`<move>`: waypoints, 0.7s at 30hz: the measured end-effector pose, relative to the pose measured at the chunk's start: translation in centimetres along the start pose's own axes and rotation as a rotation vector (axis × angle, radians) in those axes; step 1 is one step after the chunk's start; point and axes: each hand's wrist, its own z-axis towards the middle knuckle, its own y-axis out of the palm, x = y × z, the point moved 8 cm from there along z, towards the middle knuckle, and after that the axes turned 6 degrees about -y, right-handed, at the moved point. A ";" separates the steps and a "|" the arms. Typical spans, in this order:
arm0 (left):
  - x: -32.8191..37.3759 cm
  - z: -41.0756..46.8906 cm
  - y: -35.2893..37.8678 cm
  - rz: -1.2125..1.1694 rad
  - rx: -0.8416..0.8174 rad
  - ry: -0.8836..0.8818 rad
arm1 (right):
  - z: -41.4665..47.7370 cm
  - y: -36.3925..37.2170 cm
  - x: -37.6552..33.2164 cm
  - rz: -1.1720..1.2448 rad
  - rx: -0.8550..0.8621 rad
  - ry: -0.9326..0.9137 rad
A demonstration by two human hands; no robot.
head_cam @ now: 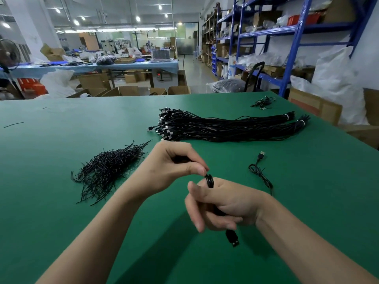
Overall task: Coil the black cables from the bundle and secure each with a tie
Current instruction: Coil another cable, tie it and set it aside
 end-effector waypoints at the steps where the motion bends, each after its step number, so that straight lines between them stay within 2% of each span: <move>1: -0.7 0.0 0.6 -0.089 0.002 -0.014 | 0.1 0.2 -0.2 0.059 0.009 -0.037; 4: -3.2 -0.6 2.9 -0.330 0.065 -0.140 | 0.5 -0.1 -1.3 0.236 0.092 -0.192; 8: -6.3 -1.7 5.4 -0.340 0.163 -0.285 | 0.4 -2.6 -2.3 0.324 0.355 -0.368; 13: -5.6 -1.9 6.3 -0.164 0.136 -0.320 | -0.8 -5.4 -2.1 0.222 0.598 -0.410; 15: -5.7 -2.2 6.2 -0.019 0.125 -0.331 | -1.4 -6.3 -2.4 0.188 0.694 -0.418; 18: -5.8 -3.0 6.8 0.233 0.054 -0.302 | -2.0 -7.6 -3.0 0.275 0.811 -0.482; 21: -5.0 -3.6 7.1 0.344 0.038 -0.271 | -2.2 -8.1 -3.1 0.284 0.857 -0.501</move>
